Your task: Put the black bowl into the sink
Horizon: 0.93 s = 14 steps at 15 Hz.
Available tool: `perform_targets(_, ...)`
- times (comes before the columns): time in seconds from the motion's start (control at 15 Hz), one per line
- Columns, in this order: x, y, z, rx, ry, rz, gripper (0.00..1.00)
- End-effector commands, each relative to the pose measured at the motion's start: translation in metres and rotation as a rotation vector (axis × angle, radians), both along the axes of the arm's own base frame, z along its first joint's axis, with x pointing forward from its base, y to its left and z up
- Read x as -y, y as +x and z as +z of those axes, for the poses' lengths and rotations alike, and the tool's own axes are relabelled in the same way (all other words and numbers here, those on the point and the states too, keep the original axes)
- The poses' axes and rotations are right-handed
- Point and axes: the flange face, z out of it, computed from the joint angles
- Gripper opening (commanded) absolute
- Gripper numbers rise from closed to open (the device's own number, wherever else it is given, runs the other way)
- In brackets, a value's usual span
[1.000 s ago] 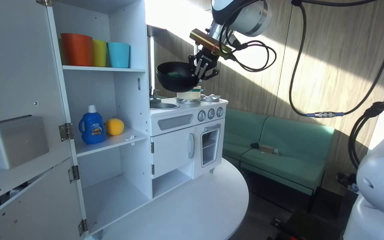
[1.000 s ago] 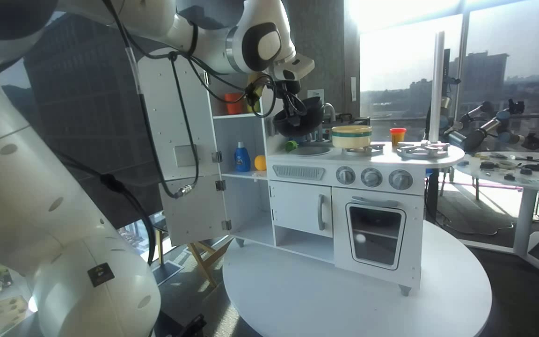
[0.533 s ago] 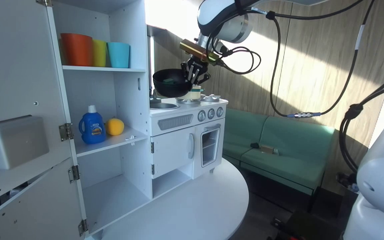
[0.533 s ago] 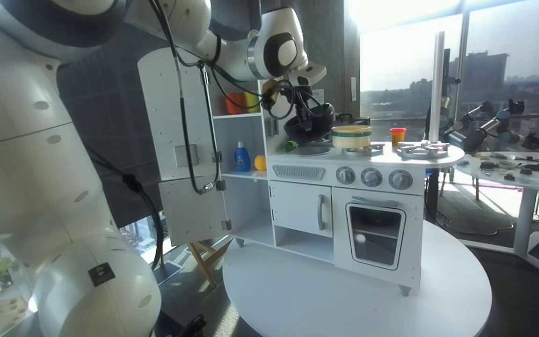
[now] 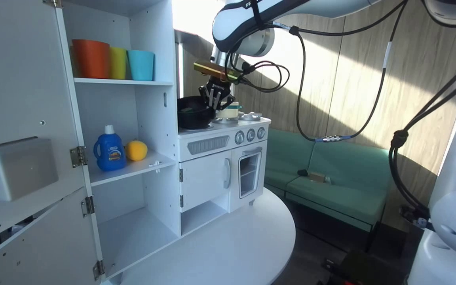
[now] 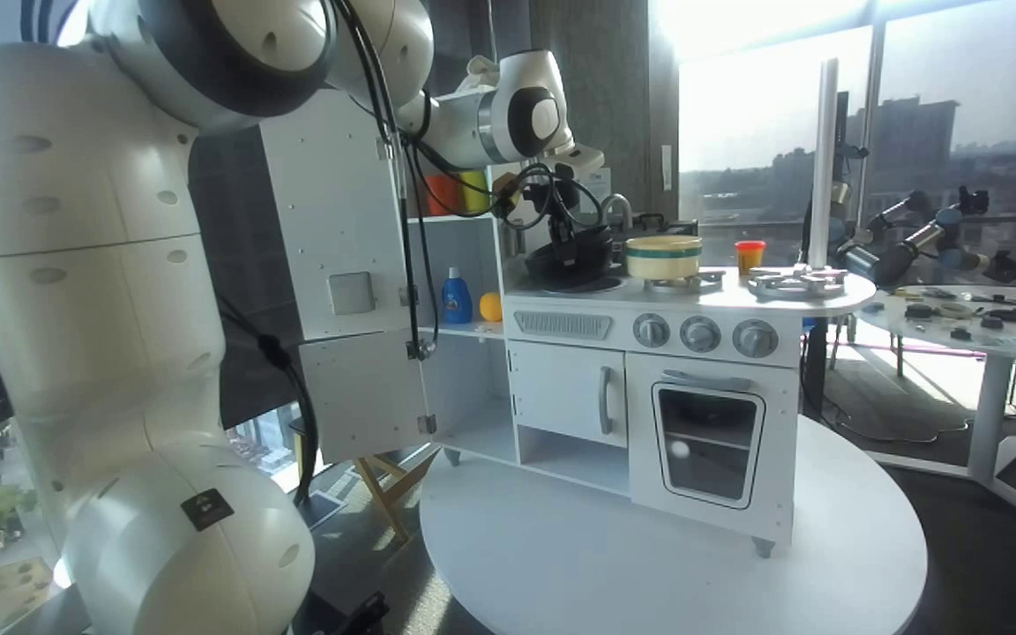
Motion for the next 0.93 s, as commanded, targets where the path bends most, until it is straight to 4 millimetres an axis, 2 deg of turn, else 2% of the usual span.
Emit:
perform_targets(0.0, -0.006, 0.011, 0.009, -0.012, -0.023, -0.016, 0.09)
perform_targets(0.07, -0.007, 0.011, 0.01, -0.005, -0.027, -0.016, 0.37)
perform_targets(0.2, -0.009, 0.009, 0.008, -0.021, -0.045, -0.008, 0.43)
perform_targets(0.47, -0.011, 0.003, 0.003, -0.025, -0.063, 0.007, 0.74)
perform_targets(0.67, -0.021, -0.009, 0.002, -0.02, -0.085, 0.044, 0.95)
perform_targets(0.73, -0.026, -0.015, 0.002, -0.011, -0.108, 0.059, 0.99)
perform_targets(0.87, -0.037, -0.028, 0.002, 0.007, -0.15, 0.083, 1.0)
